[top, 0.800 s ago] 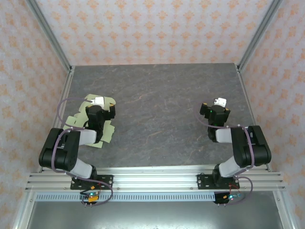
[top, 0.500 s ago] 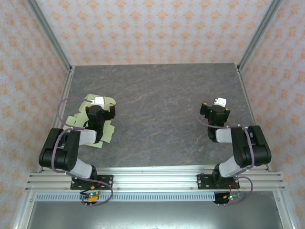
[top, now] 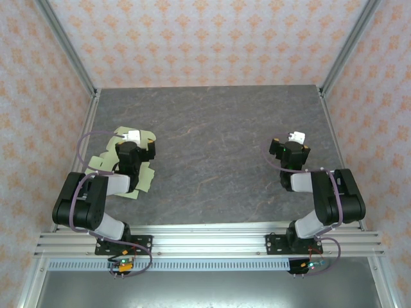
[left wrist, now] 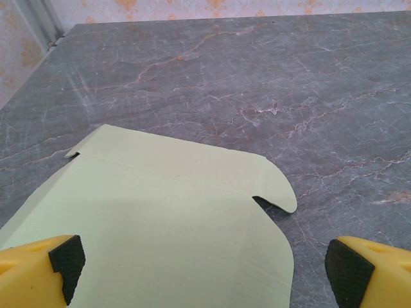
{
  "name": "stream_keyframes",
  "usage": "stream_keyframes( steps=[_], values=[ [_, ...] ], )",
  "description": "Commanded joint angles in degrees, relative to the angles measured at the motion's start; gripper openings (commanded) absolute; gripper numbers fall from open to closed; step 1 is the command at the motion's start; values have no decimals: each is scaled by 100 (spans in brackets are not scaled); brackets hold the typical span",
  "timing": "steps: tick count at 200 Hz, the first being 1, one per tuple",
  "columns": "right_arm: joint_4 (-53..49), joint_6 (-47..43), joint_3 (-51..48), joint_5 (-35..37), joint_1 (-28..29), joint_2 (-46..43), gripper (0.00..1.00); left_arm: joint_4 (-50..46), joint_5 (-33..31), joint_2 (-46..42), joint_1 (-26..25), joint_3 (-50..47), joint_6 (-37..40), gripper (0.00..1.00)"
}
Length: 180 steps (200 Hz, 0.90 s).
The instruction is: Fold the paper box
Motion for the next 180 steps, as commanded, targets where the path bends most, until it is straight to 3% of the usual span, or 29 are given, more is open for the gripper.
stream_keyframes(
  steps=[1, 35, 53, 82, 94, 104, 116, 131, 152, 180],
  values=[
    [29, 80, 64, -72, -47, -39, 99, -68, -16, 5, 74, 126, -41, 100],
    [30, 82, 64, -72, -47, -39, 99, -455, 7, -129, 141, 303, -112, 100],
    [29, 75, 62, -78, -47, -39, 99, -1966, 200, -454, 131, 1007, -69, 100],
    [31, 74, 64, -70, -52, -44, 99, -3309, 271, -1351, 131, 1454, -558, 100],
    [33, 72, 66, -68, -47, -44, 99, -3817, -257, -1755, 128, 1551, -1231, 100],
    [39, 72, 56, -68, -47, -41, 99, -4496, -1329, -1940, 129, 1705, -2276, 100],
    [38, 72, 60, -75, -47, -47, 99, -6519, -2812, -1888, 147, 2193, -4427, 100],
    [30, 75, 66, -71, -48, -39, 99, -7898, -3613, -1563, 180, 2713, -5276, 100],
    [38, 76, 55, -63, -46, -43, 99, -7988, -3281, -896, 192, 3066, -4804, 100],
    [37, 76, 58, -70, -47, -39, 99, -8473, -2373, 247, 378, 3780, -4877, 100]
  ],
)
